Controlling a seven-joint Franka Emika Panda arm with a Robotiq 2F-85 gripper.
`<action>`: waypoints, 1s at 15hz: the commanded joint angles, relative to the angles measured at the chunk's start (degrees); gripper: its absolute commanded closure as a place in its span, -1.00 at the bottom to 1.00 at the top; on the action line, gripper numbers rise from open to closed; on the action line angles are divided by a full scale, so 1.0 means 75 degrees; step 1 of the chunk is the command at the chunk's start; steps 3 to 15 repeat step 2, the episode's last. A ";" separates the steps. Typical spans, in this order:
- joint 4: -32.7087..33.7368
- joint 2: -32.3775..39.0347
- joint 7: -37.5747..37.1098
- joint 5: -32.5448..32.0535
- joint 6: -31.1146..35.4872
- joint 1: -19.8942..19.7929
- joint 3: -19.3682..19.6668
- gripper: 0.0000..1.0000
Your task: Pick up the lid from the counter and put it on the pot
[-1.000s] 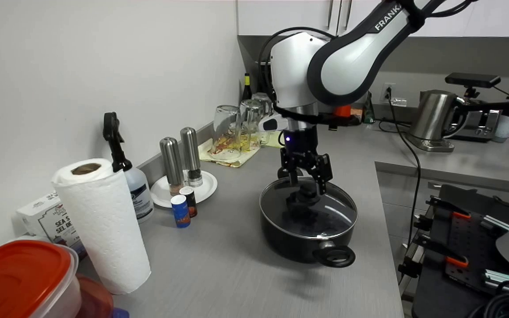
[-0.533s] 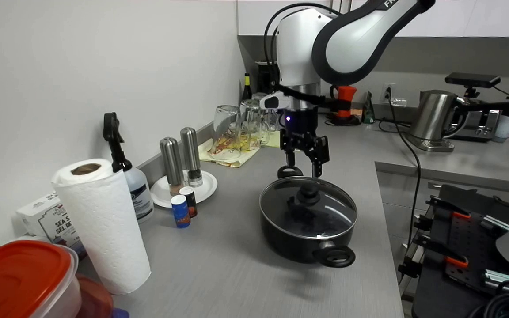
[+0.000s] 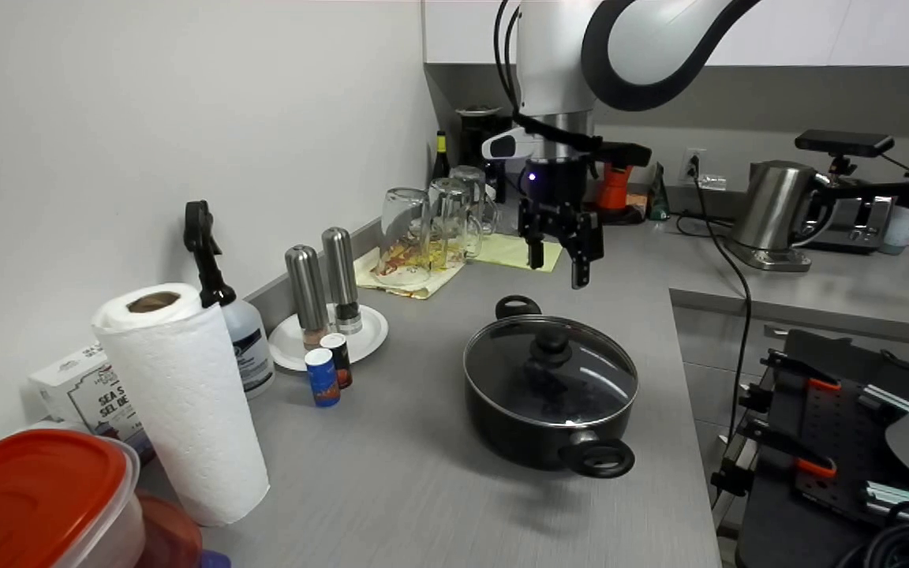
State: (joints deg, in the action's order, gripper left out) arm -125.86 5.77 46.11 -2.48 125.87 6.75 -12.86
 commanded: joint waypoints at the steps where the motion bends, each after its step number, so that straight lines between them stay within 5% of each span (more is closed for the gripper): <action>1: -0.0020 -0.0055 0.0001 0.0027 -0.0028 0.0094 0.0106 -1.00; 15: -0.0047 -0.0093 -0.0002 0.0032 -0.0030 0.0095 0.0116 -1.00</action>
